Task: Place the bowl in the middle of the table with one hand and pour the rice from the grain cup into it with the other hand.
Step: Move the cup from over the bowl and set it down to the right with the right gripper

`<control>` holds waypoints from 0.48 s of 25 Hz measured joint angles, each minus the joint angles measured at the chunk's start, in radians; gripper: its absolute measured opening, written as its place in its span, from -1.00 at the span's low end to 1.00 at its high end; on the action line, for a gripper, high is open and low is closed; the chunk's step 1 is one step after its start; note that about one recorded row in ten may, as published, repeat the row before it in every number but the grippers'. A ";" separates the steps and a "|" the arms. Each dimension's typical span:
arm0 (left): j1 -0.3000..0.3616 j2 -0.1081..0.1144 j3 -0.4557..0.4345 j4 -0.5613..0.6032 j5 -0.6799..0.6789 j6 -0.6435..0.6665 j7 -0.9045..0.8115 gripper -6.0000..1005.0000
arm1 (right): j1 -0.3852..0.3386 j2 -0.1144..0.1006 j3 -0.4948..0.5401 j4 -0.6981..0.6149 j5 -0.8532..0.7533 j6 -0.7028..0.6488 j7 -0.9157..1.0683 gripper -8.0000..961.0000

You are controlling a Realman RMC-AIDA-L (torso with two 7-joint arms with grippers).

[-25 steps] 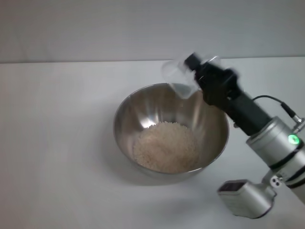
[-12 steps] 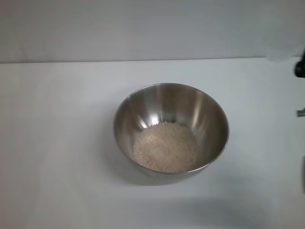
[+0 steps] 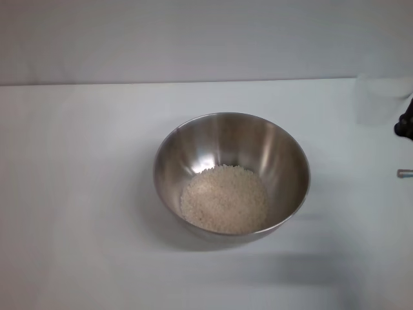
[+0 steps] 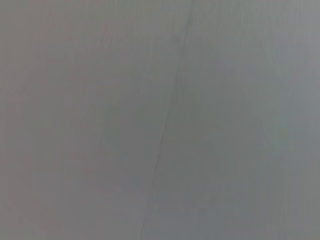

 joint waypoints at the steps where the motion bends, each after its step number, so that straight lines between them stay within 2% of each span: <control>1: 0.000 0.000 0.000 0.000 0.000 0.000 -0.001 0.37 | 0.000 0.000 0.000 -0.001 0.010 0.024 0.010 -0.96; 12: 0.005 0.000 0.002 0.000 0.014 0.016 -0.005 0.37 | 0.008 -0.001 0.005 -0.045 0.031 0.249 0.089 -0.96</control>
